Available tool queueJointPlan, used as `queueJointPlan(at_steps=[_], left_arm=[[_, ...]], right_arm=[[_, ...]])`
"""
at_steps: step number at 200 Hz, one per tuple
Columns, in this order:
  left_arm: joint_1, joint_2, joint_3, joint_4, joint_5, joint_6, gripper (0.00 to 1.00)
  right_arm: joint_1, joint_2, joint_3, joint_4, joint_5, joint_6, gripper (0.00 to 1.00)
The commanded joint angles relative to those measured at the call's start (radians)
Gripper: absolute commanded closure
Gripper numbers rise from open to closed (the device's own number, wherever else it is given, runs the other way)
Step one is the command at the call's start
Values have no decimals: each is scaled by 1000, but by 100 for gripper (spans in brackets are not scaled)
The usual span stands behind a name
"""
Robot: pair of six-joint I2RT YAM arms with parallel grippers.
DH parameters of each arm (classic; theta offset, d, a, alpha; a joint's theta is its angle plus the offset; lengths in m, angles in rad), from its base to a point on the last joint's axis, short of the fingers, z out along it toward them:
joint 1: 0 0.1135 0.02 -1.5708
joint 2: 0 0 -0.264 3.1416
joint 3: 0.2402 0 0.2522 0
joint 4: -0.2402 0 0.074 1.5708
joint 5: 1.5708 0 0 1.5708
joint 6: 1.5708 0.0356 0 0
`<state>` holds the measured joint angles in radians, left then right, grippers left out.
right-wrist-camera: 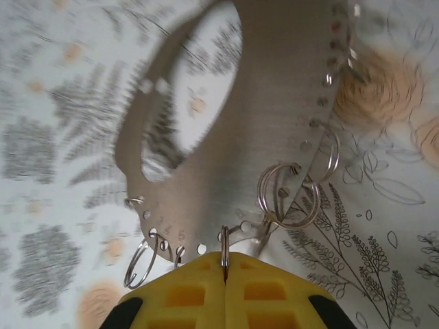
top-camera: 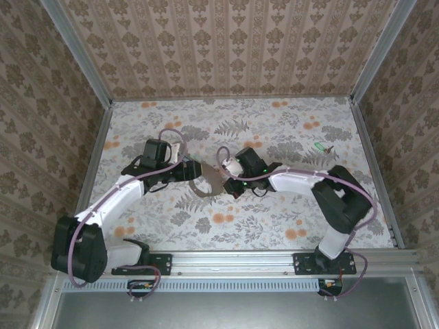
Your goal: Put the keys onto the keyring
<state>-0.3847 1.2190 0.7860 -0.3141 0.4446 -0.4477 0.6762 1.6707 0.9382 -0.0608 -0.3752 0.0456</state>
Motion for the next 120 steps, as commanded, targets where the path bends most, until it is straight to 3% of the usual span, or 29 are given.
queueJointPlan(at_steps=[1,70,96,120], left_arm=[[1,-82,21,23,38,51,26],[-64,-413,-14,210,259,135,51],[-133,-510,-24,264,315,162,71],[-158,-515,-14,292,380,162,73]], right_arm=[[8,-155,-21,25,-100,-49,100],[16,-517,-42,122,-318,-64,100],[14,-600,-56,212,-386,-21,100],[14,-624,-77,309,-434,26,100]])
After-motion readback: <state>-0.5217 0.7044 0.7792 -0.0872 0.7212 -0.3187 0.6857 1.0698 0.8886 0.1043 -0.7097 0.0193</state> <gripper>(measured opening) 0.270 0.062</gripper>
